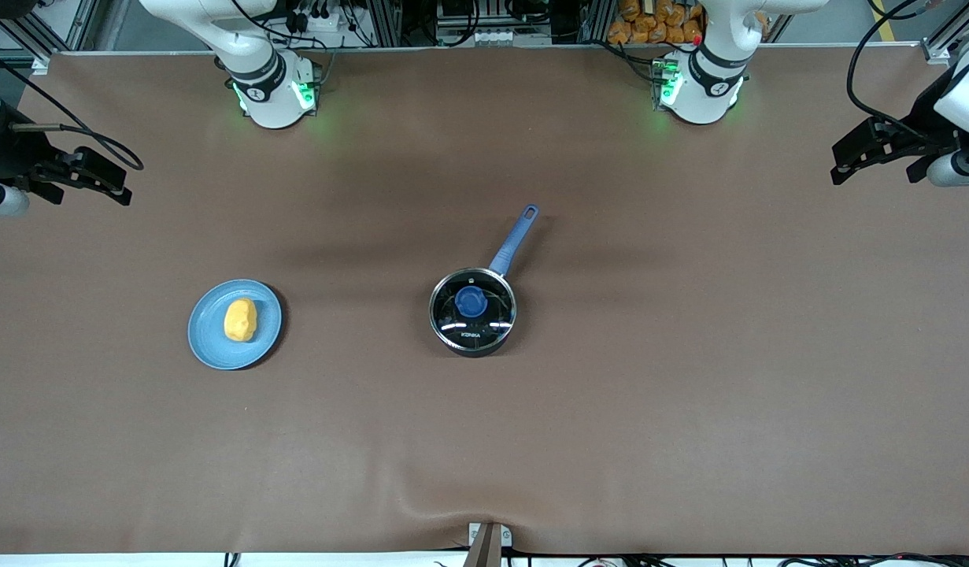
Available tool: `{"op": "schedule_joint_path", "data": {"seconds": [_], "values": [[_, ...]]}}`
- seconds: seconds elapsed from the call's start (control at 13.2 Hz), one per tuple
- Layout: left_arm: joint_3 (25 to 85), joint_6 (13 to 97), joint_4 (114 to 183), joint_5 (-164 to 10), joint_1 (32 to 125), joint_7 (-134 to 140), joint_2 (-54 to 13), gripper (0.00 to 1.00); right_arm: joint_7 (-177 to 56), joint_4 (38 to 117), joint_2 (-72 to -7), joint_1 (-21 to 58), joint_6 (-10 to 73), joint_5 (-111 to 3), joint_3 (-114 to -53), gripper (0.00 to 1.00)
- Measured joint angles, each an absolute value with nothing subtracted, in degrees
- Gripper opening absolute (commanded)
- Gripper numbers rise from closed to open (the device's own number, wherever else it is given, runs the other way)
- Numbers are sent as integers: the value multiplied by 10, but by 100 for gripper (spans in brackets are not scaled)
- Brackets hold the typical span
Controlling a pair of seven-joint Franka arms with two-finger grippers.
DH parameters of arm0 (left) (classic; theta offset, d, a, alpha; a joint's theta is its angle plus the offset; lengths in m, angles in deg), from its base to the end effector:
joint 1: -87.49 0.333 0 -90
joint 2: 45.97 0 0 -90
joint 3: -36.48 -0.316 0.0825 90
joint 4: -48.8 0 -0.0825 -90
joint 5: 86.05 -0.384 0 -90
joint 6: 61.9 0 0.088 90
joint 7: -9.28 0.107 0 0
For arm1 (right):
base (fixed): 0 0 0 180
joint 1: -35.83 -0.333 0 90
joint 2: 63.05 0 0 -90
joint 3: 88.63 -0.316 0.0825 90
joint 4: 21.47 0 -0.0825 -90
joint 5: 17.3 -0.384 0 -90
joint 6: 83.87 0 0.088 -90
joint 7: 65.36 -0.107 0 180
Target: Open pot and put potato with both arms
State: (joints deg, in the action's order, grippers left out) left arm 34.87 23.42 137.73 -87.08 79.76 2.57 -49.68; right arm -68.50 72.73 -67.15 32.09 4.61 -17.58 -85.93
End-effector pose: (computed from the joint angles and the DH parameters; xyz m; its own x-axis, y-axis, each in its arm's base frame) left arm 0.5231 -0.0535 0.6610 0.9999 0.0117 0.0036 0.0117 -0.9998 -0.0158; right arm 0.5287 0.0092 0.6264 0.9989 -0.0363 -0.0288 -0.0365 -0.9993 -0.0067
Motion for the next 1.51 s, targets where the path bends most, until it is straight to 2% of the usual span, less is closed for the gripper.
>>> {"op": "schedule_joint_path", "data": {"seconds": [1.51], "values": [[352, 232, 1367, -871, 799, 26, -488, 100, -685, 726, -672, 323, 46, -176, -857, 100]]}}
